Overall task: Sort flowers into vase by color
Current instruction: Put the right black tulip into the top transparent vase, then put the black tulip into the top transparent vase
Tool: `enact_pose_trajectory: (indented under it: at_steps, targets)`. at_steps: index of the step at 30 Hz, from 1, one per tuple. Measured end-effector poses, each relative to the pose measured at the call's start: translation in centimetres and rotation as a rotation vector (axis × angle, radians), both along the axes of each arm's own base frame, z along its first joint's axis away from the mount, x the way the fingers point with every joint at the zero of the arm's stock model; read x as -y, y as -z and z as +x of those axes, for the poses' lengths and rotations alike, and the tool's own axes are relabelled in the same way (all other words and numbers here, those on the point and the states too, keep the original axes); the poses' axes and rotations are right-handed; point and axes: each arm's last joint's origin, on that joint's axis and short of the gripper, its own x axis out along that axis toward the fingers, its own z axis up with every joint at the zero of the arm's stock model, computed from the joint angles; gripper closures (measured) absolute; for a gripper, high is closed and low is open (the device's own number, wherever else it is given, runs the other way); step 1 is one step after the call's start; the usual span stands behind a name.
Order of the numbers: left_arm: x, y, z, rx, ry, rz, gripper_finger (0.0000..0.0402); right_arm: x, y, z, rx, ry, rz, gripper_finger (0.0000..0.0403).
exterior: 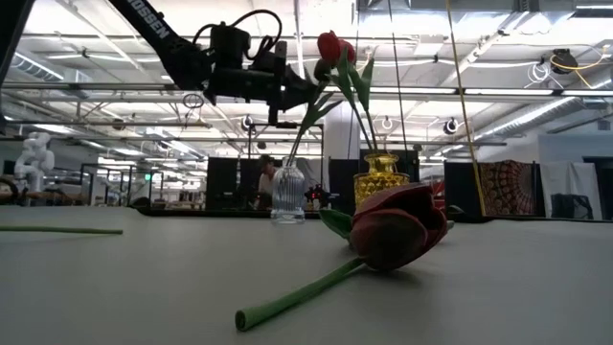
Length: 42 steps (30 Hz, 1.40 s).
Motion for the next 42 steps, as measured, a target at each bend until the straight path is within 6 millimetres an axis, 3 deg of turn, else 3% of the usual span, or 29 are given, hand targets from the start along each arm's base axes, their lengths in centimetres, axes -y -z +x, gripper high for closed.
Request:
enact_pose_trajectory:
  at_steps: [7,20,32,42]
  targets:
    - [0.1,-1.5,-1.6,-0.047,-0.006,0.055,0.0317,0.0,0.0,0.0,0.0,0.0,-0.001,0.0248]
    - [0.8,-0.8,-2.3,-0.176,0.102,-0.04,0.0317,0.3,0.0,0.0,0.001,0.016,-0.002,0.0248]
    - [1.5,-4.1,-4.9,-0.152,0.066,0.034,0.0317,0.3,0.0,0.0,0.001,0.016,-0.003,0.0248]
    - [3.4,-6.8,-7.1,-0.141,0.061,0.049,0.0317,0.3,0.0,0.0,0.001,0.017,-0.003,0.0248]
